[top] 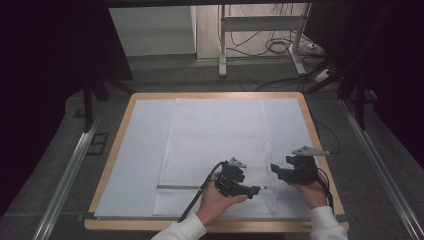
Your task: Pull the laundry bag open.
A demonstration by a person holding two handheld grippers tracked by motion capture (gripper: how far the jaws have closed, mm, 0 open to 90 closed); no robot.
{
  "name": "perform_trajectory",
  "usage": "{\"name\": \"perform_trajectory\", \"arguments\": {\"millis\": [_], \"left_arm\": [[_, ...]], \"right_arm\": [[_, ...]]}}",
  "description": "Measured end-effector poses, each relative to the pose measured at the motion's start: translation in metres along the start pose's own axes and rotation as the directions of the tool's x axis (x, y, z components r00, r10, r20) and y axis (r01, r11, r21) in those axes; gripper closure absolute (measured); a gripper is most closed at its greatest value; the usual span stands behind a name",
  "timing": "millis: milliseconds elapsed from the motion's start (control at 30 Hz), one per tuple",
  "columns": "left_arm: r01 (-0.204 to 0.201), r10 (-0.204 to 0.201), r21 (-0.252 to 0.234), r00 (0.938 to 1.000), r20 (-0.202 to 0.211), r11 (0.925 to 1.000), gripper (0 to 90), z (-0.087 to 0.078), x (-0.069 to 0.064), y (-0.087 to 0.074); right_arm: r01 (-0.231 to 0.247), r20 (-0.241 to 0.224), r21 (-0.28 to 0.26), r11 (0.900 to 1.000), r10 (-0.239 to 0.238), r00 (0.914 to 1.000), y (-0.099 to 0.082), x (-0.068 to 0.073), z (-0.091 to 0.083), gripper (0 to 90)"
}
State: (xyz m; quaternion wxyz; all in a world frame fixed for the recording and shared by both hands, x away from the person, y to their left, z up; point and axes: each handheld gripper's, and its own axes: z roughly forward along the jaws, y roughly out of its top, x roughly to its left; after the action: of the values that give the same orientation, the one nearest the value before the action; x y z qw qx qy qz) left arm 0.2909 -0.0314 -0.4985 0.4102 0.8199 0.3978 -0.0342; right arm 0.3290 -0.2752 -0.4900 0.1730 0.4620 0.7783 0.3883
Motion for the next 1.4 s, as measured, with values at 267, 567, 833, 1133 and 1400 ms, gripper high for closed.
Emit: {"name": "perform_trajectory", "arguments": {"millis": [267,567,833,1133,1400], "left_arm": [[0.011,-0.011,0.009,0.9998,0.014,0.9999,30.3,0.008,-0.002,0.002],[0.035,-0.038,0.049,0.9977,0.056,0.9982,30.7,0.017,-0.002,0.005],[0.041,-0.047,0.073,0.9955,0.082,0.9965,31.0,0.023,-0.006,0.007],[0.040,-0.047,0.082,0.9945,0.093,0.9959,33.4,0.028,-0.009,0.008],[0.059,-0.069,0.093,0.9922,0.104,0.9939,36.1,0.035,-0.009,0.008]], "right_arm": [[-0.005,-0.001,-0.001,1.0000,0.005,1.0000,0.000,-0.001,-0.001,28.3],[-0.010,-0.002,-0.001,1.0000,0.010,1.0000,0.000,-0.001,0.000,28.2],[-0.013,-0.004,0.000,0.9999,0.013,0.9999,0.000,-0.002,-0.001,28.2],[-0.018,0.002,0.000,0.9998,0.018,0.9998,0.000,-0.003,-0.002,28.3],[-0.023,0.002,0.001,0.9997,0.023,0.9997,0.000,-0.005,-0.002,28.3]]}}
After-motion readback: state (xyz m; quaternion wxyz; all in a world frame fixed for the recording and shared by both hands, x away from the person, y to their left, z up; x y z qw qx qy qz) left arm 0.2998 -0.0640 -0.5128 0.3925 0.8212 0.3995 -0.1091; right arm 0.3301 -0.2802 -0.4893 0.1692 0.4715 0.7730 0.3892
